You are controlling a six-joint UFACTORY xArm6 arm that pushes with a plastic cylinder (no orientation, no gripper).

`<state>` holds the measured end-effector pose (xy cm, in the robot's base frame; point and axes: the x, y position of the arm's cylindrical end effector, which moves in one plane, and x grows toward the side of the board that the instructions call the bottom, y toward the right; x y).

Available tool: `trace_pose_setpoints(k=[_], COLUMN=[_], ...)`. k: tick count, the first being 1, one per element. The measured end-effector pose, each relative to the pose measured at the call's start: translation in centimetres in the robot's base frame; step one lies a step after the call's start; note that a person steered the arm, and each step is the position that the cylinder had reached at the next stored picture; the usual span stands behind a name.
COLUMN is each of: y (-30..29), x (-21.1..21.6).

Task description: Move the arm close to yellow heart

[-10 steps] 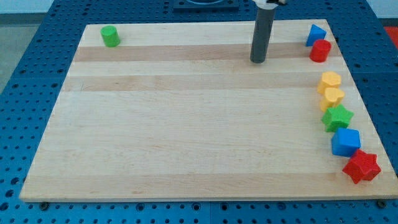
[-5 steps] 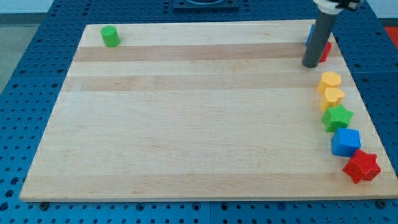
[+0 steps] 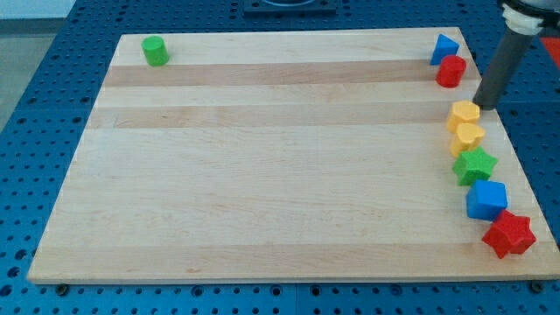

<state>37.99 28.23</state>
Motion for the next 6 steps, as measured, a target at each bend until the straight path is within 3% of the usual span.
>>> trace_pose_setpoints(k=[4,6], y=[0.7,-1.3], x=[6.2,6.2])
